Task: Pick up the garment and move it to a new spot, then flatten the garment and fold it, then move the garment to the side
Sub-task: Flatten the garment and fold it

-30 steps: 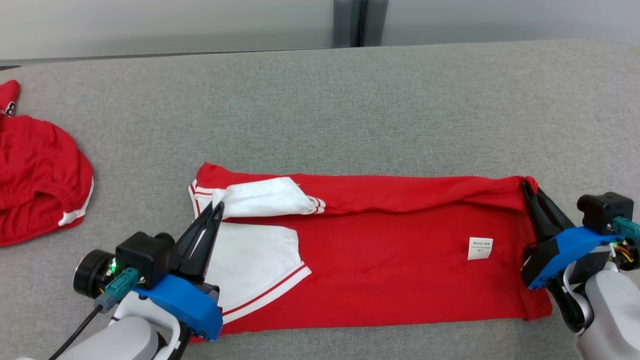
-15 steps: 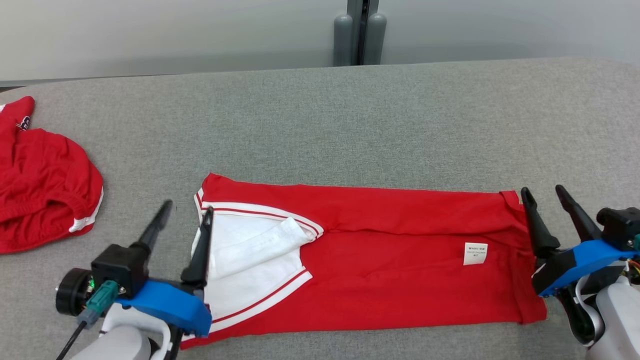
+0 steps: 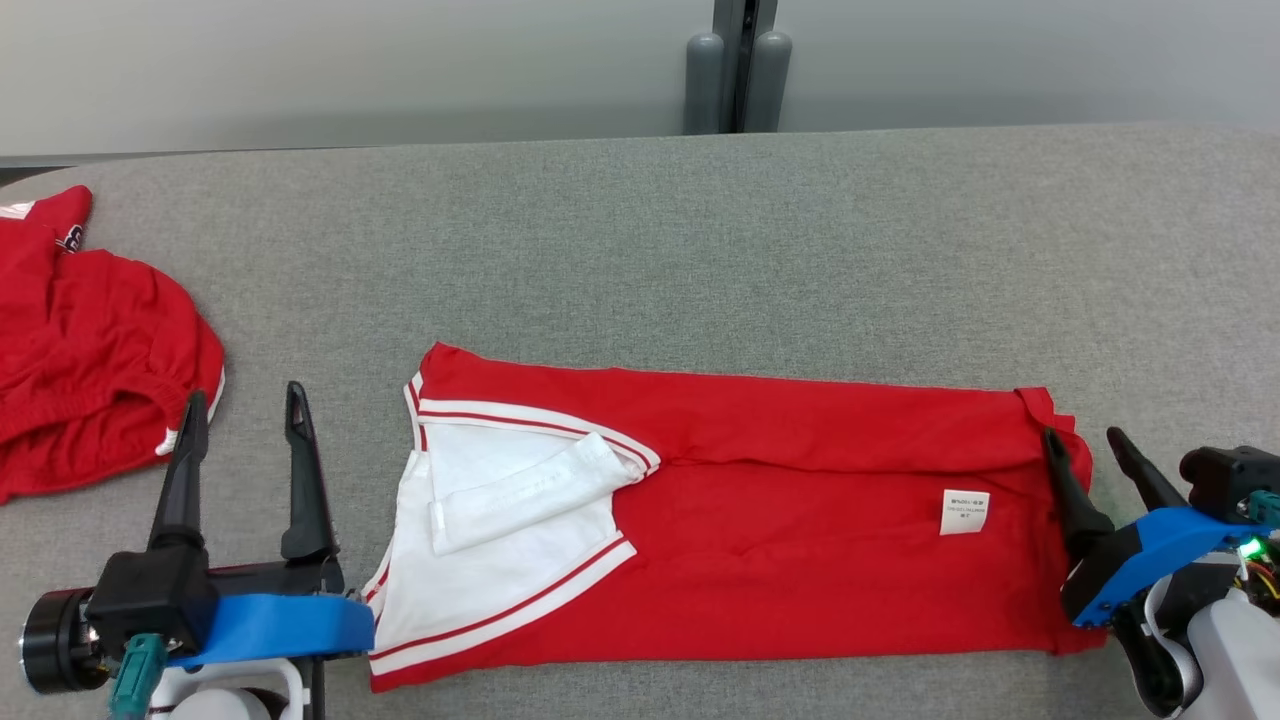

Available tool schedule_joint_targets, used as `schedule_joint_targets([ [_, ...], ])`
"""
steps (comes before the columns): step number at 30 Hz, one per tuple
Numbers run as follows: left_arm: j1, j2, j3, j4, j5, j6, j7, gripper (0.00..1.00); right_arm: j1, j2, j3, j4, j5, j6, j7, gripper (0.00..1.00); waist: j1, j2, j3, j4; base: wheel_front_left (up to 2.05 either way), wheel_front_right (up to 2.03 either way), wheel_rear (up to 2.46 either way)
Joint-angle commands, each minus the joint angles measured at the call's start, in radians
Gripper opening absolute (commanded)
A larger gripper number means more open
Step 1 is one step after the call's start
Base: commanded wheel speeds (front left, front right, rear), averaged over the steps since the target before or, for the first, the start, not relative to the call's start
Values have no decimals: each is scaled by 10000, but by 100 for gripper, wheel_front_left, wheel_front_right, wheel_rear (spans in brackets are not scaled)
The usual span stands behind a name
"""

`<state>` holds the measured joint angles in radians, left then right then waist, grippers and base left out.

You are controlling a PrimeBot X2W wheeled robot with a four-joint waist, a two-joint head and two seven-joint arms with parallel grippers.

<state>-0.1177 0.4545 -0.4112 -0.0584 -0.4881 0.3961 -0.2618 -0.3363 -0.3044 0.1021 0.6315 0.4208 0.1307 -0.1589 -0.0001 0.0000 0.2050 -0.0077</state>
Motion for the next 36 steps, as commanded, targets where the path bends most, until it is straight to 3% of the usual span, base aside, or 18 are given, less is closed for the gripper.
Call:
schedule_joint_targets([
  [1,309,-311,528,-41,360,-184,-41,100,190,85,-44,175,-50,1,116,100,1,0,21,4,0,0,0],
  [9,1064,-1653,2377,189,1772,-1063,-42,100,328,456,2,750,59,1,415,100,1,0,91,23,0,0,0],
  [14,1136,-2157,3003,480,2299,-1527,-42,100,390,672,156,970,152,1,519,100,1,0,114,12,0,0,0],
  [15,1147,-2272,3143,535,2429,-1630,-42,100,409,734,219,1003,200,2,567,89,1,0,107,7,0,0,0],
  [16,1163,-2383,3260,597,2546,-1709,-42,100,430,784,259,1020,286,2,604,50,1,0,99,6,0,0,0],
  [17,1188,-2484,3351,664,2667,-1785,-43,100,452,825,290,1028,337,2,609,34,1,0,90,7,0,0,0],
  [18,1214,-2550,3437,738,2844,-1856,-43,100,474,842,319,1029,400,2,602,11,1,0,83,4,0,0,0],
  [19,1212,-2629,3513,770,2967,-1926,-43,100,492,853,329,993,491,2,541,0,1,0,78,0,0,0,0],
  [24,1270,-2911,3876,935,3482,-2206,-43,100,416,590,208,811,696,-7,266,0,1,0,60,-56,0,0,0],
  [36,1367,-3425,4471,1045,4016,-2718,-43,100,-40,-985,-1174,728,555,-5,157,0,1,0,-54,-139,0,0,0],
])
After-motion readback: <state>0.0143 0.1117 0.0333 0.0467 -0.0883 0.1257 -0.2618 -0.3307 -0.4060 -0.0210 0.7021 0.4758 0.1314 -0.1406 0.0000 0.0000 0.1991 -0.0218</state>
